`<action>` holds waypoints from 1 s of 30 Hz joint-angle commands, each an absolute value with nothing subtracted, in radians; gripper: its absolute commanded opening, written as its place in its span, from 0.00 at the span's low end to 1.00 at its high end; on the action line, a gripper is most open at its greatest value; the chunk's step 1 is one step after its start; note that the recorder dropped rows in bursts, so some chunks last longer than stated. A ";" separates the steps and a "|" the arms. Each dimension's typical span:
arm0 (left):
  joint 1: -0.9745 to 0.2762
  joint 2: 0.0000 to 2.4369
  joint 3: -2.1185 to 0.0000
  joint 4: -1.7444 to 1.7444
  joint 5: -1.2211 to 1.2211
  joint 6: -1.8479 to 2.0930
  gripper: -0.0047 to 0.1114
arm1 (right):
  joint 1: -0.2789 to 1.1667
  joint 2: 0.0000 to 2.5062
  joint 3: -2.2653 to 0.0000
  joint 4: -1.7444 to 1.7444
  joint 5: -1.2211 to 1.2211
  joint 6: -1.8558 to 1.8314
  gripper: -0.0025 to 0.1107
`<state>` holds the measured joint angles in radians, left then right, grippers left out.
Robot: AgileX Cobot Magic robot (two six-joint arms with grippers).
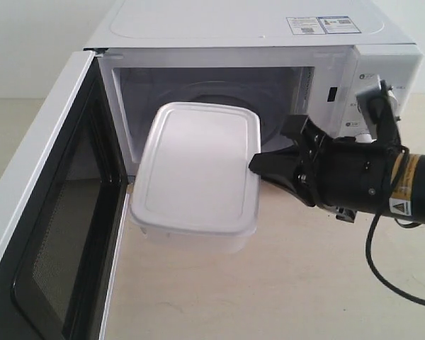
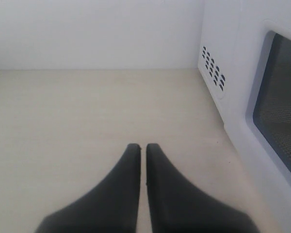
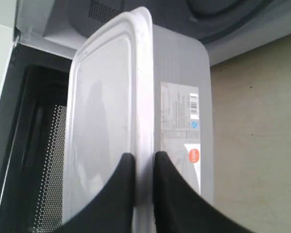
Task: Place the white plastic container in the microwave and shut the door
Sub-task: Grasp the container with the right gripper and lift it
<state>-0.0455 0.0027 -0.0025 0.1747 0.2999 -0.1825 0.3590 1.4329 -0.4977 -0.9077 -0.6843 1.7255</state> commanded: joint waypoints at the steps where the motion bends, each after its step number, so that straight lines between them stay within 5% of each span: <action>1: -0.042 0.000 0.000 0.169 0.296 -0.192 0.08 | 0.358 1.346 -0.490 -0.901 -0.627 1.791 0.02; 11: -0.042 0.000 0.000 0.169 0.296 -0.192 0.08 | 0.368 1.212 -0.383 -0.866 -0.569 1.932 0.02; 30: -0.042 0.000 0.000 0.169 0.296 -0.192 0.08 | 0.621 1.006 -0.420 -1.012 0.080 2.097 0.02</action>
